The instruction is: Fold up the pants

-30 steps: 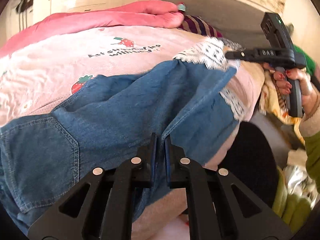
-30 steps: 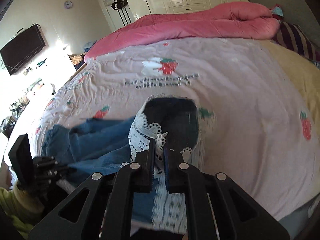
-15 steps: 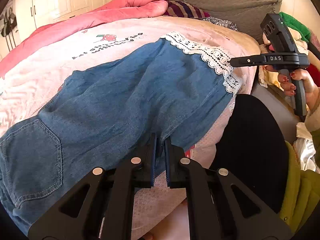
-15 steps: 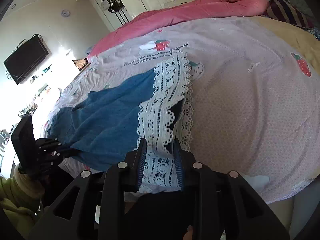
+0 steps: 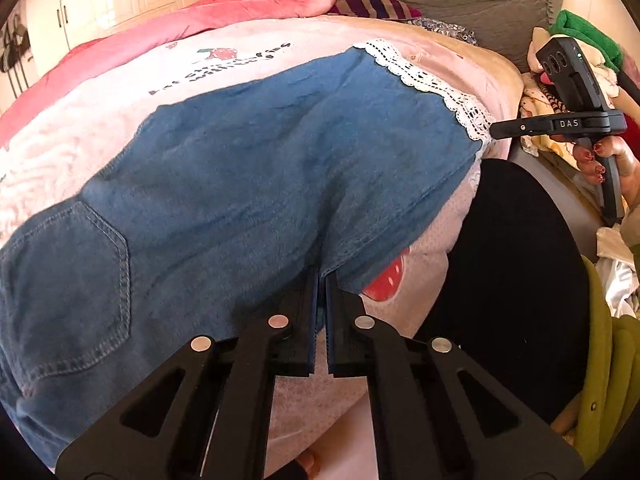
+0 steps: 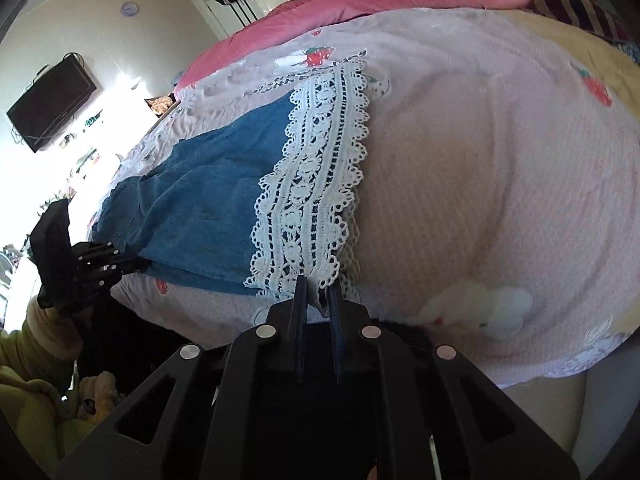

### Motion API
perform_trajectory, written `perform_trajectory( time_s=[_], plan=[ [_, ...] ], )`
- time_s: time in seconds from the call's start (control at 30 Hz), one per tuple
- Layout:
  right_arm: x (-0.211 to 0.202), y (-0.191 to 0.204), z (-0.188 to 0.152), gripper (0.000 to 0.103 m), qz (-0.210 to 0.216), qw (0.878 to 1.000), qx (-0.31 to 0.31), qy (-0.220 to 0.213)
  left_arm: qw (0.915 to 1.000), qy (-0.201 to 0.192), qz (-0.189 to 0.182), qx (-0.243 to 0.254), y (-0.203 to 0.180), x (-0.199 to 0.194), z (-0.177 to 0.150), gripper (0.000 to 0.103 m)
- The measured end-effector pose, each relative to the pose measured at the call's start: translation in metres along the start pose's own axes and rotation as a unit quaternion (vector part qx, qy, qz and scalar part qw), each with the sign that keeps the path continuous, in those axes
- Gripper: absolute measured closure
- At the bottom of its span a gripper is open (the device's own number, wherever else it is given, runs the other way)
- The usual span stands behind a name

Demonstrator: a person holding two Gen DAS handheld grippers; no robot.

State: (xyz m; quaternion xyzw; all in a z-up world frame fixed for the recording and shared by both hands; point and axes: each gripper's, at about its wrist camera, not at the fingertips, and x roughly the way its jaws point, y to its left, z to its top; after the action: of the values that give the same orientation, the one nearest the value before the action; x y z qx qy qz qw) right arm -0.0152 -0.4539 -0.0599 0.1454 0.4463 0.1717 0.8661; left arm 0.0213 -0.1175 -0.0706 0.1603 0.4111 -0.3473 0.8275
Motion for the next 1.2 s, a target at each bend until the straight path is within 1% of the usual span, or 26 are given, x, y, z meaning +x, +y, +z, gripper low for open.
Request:
perform_trajectory(
  time_s=[0.13,0.27,0.33,0.4,0.43,0.47,0.5,0.53,0.57,0.6,0.63,0.67,0.7,0.73,0.77,0.8,0.87,0.9,0.93,0.97,1.0,1.03,1.1,1.13,1.2],
  plan=[
    [0.001,-0.002,-0.004,0.093,-0.003,1.000,0.006,0.000,1.0000,-0.002,-0.008,-0.004,-0.001,-0.003,-0.003,0.103],
    [0.007,-0.001,-0.002,0.093,-0.011,1.000,0.009,0.012,0.9999,0.002,-0.010,-0.003,-0.001,0.001,-0.007,0.103],
    [0.004,-0.001,0.000,0.087,-0.015,1.000,0.017,0.013,0.9999,0.001,-0.016,-0.004,0.000,0.000,-0.006,0.103],
    [-0.004,0.002,0.000,0.082,-0.030,0.999,0.016,0.006,0.9997,-0.003,-0.024,-0.009,0.002,-0.002,-0.006,0.103],
    [-0.008,0.004,0.001,0.081,-0.036,0.999,0.013,0.002,0.9996,-0.003,-0.025,-0.010,0.002,-0.004,-0.007,0.102],
    [-0.014,0.006,0.001,0.081,-0.042,0.999,0.010,-0.005,0.9996,-0.003,-0.025,-0.011,0.002,-0.006,-0.008,0.102],
    [-0.021,0.012,0.002,0.077,-0.048,0.999,0.003,-0.017,0.9994,-0.005,-0.029,-0.015,0.002,-0.009,-0.009,0.102],
    [-0.025,0.016,0.002,0.074,-0.049,0.998,-0.003,-0.026,0.9992,-0.009,-0.033,-0.020,0.002,-0.012,-0.011,0.101],
    [-0.029,0.024,0.004,0.073,-0.048,0.998,-0.011,-0.037,0.9991,-0.012,-0.034,-0.024,0.003,-0.016,-0.012,0.101],
    [-0.030,0.031,0.005,0.072,-0.048,0.998,-0.021,-0.042,0.9990,-0.015,-0.029,-0.030,0.004,-0.020,-0.014,0.098],
    [-0.031,0.044,0.007,0.070,-0.048,0.997,-0.044,-0.047,0.9989,-0.017,-0.023,-0.036,0.006,-0.025,-0.016,0.090],
    [-0.029,0.058,0.008,0.068,-0.045,0.995,-0.071,-0.050,0.9987,-0.023,-0.019,-0.041,0.009,-0.032,-0.018,0.085],
    [-0.027,0.068,0.009,0.063,-0.039,0.994,-0.088,-0.050,0.9982,-0.034,-0.014,-0.048,0.013,-0.041,-0.019,0.076],
    [-0.021,0.082,0.011,0.053,-0.023,0.992,-0.113,-0.044,0.9972,-0.045,-0.004,-0.059,0.018,-0.052,-0.022,0.068],
    [-0.012,0.096,0.012,0.050,-0.005,0.991,-0.133,-0.034,0.9958,-0.053,0.010,-0.074,0.026,-0.063,-0.026,0.066],
    [-0.003,0.109,0.013,0.048,0.005,0.988,-0.155,-0.026,0.9945,-0.059,0.020,-0.084,0.032,-0.070,-0.028,0.063],
    [0.016,0.129,0.013,0.048,0.014,0.982,-0.187,-0.008,0.9886,-0.076,0.056,-0.118,0.050,-0.092,-0.038,0.055],
    [0.028,0.140,0.013,0.048,0.017,0.979,-0.204,0.005,0.9846,-0.083,0.072,-0.136,0.059,-0.102,-0.042,0.048],
    [0.036,0.147,0.011,0.048,0.018,0.976,-0.216,0.013,0.9799,-0.088,0.089,-0.155,0.069,-0.112,-0.048,0.044],
    [0.046,0.155,0.010,0.048,0.018,0.973,-0.230,0.023,0.9764,-0.089,0.101,-0.169,0.077,-0.118,-0.052,0.038],
    [0.055,0.163,0.008,0.048,0.014,0.969,-0.246,0.031,0.9718,-0.088,0.116,-0.185,0.087,-0.124,-0.056,0.032],
    [0.059,0.169,0.007,0.048,0.010,0.966,-0.257,0.035,0.9645,-0.089,0.136,-0.208,0.100,-0.132,-0.064,0.028],
    [0.070,0.178,0.005,0.048,0.009,0.961,-0.274,0.044,0.9534,-0.084,0.170,-0.235,0.116,-0.138,-0.075,0.023],
    [0.073,0.178,0.004,0.048,0.009,0.960,-0.277,0.048,0.9488,-0.080,0.178,-0.249,0.123,-0.139,-0.077,0.023],
    [0.078,0.180,0.006,0.048,0.007,0.959,-0.277,0.053,0.9385,-0.073,0.176,-0.288,0.140,-0.139,-0.085,0.023]
  ],
)
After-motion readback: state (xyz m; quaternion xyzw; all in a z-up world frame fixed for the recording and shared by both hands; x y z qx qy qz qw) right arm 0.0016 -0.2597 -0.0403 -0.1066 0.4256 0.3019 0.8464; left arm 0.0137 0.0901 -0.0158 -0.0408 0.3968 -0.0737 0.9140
